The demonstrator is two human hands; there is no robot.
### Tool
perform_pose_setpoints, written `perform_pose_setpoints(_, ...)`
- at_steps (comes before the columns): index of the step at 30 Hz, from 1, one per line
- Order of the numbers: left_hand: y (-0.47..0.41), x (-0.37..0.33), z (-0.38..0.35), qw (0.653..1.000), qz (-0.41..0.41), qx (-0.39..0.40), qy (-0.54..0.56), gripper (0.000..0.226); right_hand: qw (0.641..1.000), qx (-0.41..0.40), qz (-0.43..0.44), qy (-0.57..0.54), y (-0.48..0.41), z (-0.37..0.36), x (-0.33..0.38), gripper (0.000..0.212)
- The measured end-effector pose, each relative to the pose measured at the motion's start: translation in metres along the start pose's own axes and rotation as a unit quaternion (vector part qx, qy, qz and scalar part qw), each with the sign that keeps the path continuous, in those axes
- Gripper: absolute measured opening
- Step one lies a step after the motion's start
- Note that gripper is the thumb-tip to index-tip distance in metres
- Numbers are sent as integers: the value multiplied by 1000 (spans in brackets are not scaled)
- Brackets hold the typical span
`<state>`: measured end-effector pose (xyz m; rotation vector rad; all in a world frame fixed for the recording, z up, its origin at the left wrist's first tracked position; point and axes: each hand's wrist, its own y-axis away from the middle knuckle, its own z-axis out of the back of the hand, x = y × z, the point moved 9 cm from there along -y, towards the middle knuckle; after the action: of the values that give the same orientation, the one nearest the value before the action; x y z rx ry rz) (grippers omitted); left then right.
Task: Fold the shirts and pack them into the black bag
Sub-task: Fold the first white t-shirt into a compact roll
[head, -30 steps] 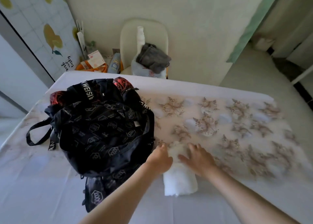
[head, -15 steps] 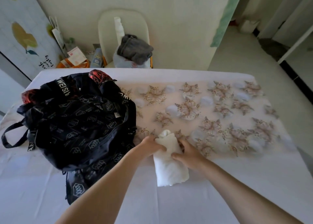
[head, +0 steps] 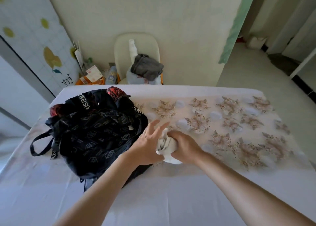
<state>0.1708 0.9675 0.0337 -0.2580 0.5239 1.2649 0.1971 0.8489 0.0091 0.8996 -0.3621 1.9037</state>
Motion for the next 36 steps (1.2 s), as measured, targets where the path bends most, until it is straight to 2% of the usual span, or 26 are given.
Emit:
perform_pose_setpoints(2, 8, -6, 21, 994, -66, -57, -65, 98, 998, -16, 63, 16, -8, 5, 33, 40)
perform_pose_setpoints(3, 13, -3, 33, 993, -72, -78, -48, 91, 996, -26, 84, 11, -13, 7, 45, 43)
perform_pose_setpoints(5, 22, 14, 55, 992, -40, -114, 26, 75, 995, -41, 84, -17, -21, 8, 59, 49)
perform_pose_setpoints(9, 47, 53, 96, 980, 39, -182, 70, 45, 990, -48, 121, -59, -41, -7, 96, 61)
perform_pose_setpoints(11, 60, 87, 107, 967, 116, -181, 141, 31, 989, -2, 116, -94, -54, -29, 114, 83)
perform_pose_setpoints(13, 71, 118, 117, 955, 153, -188, 173, 21, 988, 49, 92, -113, -71, -56, 130, 94)
perform_pose_setpoints(16, 87, 160, 135, 946, 172, -211, 175, 26, 985, 80, 70, -138, -104, -95, 151, 85)
perform_pose_setpoints(19, 106, 212, 143, 920, 250, -220, 208, 41, 979, 106, 42, -169, -140, -138, 164, 80)
perform_pose_setpoints(22, 121, 270, 132, 900, 344, -194, 184, 41, 988, 115, 19, -105, -164, -180, 168, 87)
perform_pose_setpoints(24, 125, 296, 110, 908, 374, -115, 152, 38, 990, 139, 37, -4, -169, -211, 168, 82)
perform_pose_setpoints(26, 125, 314, 92, 924, 376, -33, 69, 38, 974, 147, 91, 145, -165, -237, 171, 68)
perform_pose_setpoints(27, 125, 320, 93, 928, 371, -16, 3, 36, 958, 123, 130, 222, -163, -244, 176, 62)
perform_pose_setpoints(29, 122, 320, 112, 927, 347, -66, -124, 26, 918, 64, 208, 331, -159, -253, 187, 54)
perform_pose_setpoints(31, 116, 300, 143, 926, 253, -196, -200, 17, 914, 45, 221, 338, -160, -255, 191, 56)
perform_pose_setpoints(33, 114, 279, 159, 906, 118, -291, -282, 1, 947, 71, 148, 278, -166, -254, 178, 77)
perform_pose_setpoints(34, 110, 280, 157, 903, 83, -283, -312, 13, 959, 95, 108, 245, -169, -256, 171, 90)
perform_pose_setpoints(36, 98, 300, 145, 921, 94, -171, -337, 42, 968, 130, 61, 205, -174, -259, 165, 106)
